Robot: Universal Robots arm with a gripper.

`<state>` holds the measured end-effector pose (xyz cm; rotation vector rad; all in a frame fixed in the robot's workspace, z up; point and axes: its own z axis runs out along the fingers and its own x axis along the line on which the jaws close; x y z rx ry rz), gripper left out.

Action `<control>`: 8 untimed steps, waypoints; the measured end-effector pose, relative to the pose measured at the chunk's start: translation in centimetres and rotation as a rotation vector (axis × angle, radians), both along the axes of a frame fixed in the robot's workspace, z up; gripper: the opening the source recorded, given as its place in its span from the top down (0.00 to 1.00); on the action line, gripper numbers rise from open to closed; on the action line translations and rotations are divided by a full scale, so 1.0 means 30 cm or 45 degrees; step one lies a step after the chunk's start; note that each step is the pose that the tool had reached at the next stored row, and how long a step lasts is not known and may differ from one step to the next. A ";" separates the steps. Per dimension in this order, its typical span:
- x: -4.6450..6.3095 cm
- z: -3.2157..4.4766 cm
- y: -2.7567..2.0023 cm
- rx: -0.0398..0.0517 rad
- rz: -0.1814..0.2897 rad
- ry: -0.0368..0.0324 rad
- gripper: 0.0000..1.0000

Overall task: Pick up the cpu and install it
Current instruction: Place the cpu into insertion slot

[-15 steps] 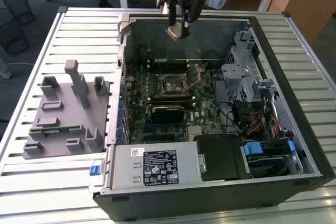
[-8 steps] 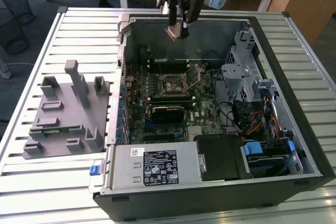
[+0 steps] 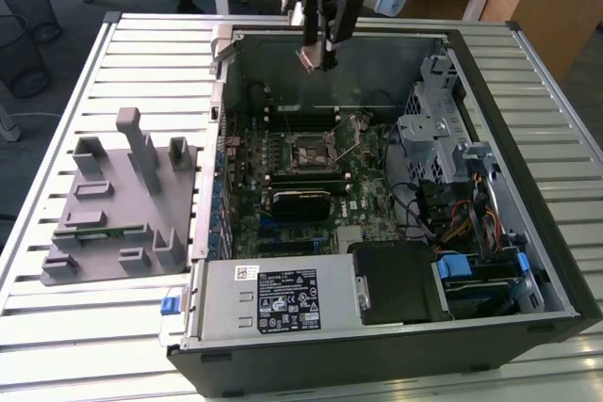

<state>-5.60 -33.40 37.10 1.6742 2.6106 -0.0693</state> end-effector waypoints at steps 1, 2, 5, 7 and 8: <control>0.000 0.000 0.000 0.000 -0.017 0.0000 0.47; 0.000 -0.001 0.001 0.000 -0.034 -0.0002 0.47; 0.000 -0.002 0.002 -0.001 -0.084 -0.0003 0.47; 0.000 -0.003 0.002 -0.001 -0.118 -0.0005 0.47; 0.000 -0.003 0.003 -0.001 -0.134 -0.0006 0.47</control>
